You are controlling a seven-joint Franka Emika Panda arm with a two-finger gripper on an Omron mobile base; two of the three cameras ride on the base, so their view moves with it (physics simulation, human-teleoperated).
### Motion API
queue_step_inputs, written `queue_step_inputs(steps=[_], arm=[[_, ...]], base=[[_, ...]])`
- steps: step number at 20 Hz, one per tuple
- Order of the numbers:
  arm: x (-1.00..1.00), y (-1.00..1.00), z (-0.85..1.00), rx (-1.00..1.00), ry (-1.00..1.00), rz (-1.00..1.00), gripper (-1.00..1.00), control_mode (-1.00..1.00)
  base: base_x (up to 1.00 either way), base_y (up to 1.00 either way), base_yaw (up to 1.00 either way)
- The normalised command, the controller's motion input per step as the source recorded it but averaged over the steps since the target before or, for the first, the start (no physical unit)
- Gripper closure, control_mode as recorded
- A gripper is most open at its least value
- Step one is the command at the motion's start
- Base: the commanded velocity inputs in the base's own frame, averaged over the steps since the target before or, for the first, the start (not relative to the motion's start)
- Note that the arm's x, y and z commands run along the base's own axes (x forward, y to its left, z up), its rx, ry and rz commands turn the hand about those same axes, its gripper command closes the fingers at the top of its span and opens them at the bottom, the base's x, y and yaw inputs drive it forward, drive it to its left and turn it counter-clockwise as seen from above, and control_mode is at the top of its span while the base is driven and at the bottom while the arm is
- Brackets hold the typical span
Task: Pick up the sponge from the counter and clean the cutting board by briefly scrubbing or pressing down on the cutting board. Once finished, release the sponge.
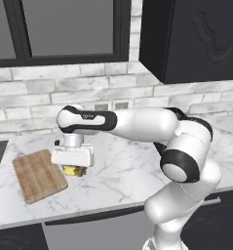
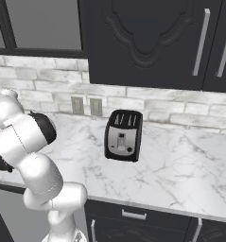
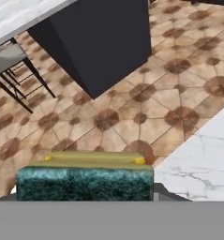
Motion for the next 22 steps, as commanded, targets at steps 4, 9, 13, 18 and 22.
queue_step_inputs(steps=[4,9,13,18,22], arm=[[0.23,-0.79,-0.01,-0.14,0.04,-0.10,1.00,-1.00],[0.24,-0.54,-0.30,-0.17,-0.01,-0.02,1.00,-1.00],[0.35,-0.06,-0.38,-0.05,-0.03,0.00,1.00,-1.00],[0.47,-0.19,-0.29,0.00,0.00,0.00,1.00,-1.00],[0.48,-0.17,-0.26,0.00,-0.09,-0.06,1.00,-1.00]], base=[[0.00,0.00,0.00],[0.00,0.00,0.00],[0.00,0.00,0.00],[0.00,0.00,0.00],[0.00,0.00,0.00]])
